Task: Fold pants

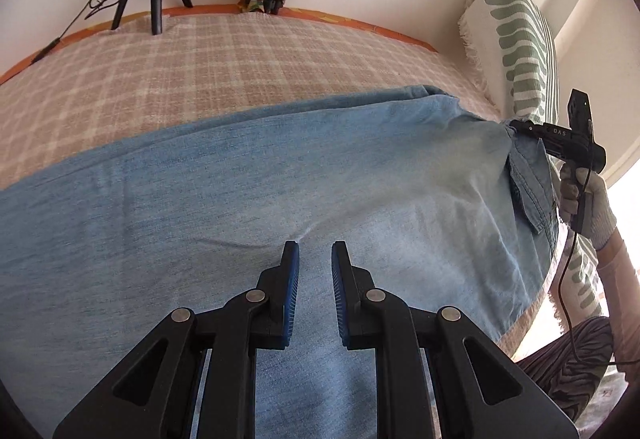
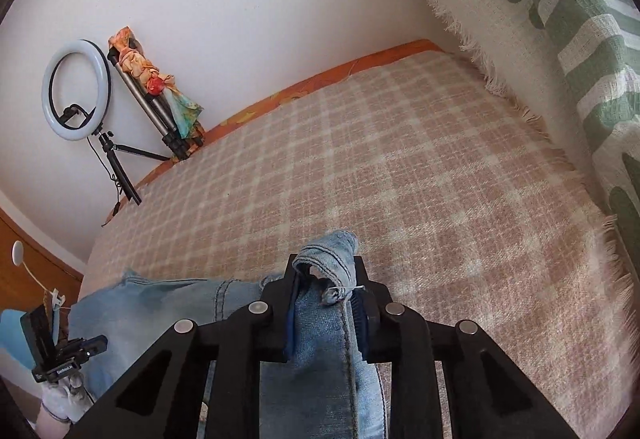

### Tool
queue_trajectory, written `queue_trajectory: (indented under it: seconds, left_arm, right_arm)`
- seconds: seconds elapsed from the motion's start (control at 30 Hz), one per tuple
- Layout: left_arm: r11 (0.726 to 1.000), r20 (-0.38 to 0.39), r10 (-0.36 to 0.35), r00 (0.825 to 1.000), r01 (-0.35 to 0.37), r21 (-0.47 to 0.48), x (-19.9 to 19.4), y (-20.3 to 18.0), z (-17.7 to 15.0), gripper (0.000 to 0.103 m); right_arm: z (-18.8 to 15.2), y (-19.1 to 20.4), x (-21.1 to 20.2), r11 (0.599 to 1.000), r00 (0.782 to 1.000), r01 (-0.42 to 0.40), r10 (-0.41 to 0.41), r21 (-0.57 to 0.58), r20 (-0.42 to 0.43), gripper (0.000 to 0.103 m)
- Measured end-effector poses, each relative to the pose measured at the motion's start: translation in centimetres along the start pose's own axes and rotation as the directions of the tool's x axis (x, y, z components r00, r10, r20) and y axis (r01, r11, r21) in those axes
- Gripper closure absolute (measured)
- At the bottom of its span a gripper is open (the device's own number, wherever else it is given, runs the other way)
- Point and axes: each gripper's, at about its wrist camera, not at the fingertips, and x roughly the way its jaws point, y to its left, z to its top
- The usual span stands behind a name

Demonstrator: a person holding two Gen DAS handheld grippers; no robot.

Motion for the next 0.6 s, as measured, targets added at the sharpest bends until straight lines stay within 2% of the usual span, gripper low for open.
queue_trajectory:
  seconds: [0.07,0.1,0.17,0.23,0.27,0.3,0.33,0.37,0.5,0.6]
  left_arm:
    - [1.000,0.006,0.002,1.000,-0.002,-0.022,-0.3,0.5,0.0,0.088]
    - [1.000,0.013,0.002,1.000,-0.002,-0.027,-0.5,0.7,0.0,0.088]
    - [0.999,0.028,0.009,1.000,-0.008,-0.033,-1.2,1.1,-0.1,0.088]
    - [0.999,0.039,0.007,0.999,-0.005,-0.040,-1.8,1.5,-0.1,0.088]
    - [0.999,0.045,0.008,0.999,-0.006,-0.046,-2.1,1.7,-0.2,0.088]
    - [0.999,0.050,0.006,0.999,-0.003,-0.049,-2.3,1.9,-0.2,0.088]
    - [0.999,0.053,0.004,0.999,-0.001,-0.052,-2.5,2.1,-0.3,0.086]
    - [0.998,0.059,0.006,0.998,-0.003,-0.057,-2.8,2.3,-0.3,0.081]
    - [0.997,0.086,0.006,0.996,0.001,-0.075,-3.9,3.0,-0.4,0.081]
    - [0.996,0.119,0.016,0.993,-0.006,-0.084,-4.9,3.8,-0.6,0.081]
  right_arm:
    - [0.1,1.1,0.8,0.992,0.992,0.114,-0.116,-0.058,-0.039,0.059]
    - [0.2,1.7,0.6,0.985,0.988,0.148,-0.150,-0.087,-0.024,0.055]
    - [0.6,3.0,-0.5,0.973,0.981,0.191,-0.189,-0.125,0.030,0.054]
    - [1.0,4.7,-1.9,0.979,0.990,0.131,-0.120,-0.156,0.079,0.052]
    - [1.1,5.8,-2.3,0.978,0.993,0.091,-0.075,-0.185,0.091,0.050]
    - [1.2,7.2,-2.3,0.974,0.995,0.058,-0.038,-0.219,0.093,0.042]
    - [1.3,8.5,-2.2,0.968,0.996,0.023,-0.001,-0.251,0.089,0.041]
    - [1.3,9.8,-1.7,0.961,0.997,-0.013,0.035,-0.275,0.074,0.041]
    - [1.3,14.9,2.3,0.931,0.991,-0.135,0.133,-0.340,-0.030,0.042]
    - [1.1,18.1,5.5,0.904,0.981,-0.191,0.161,-0.383,-0.110,0.042]
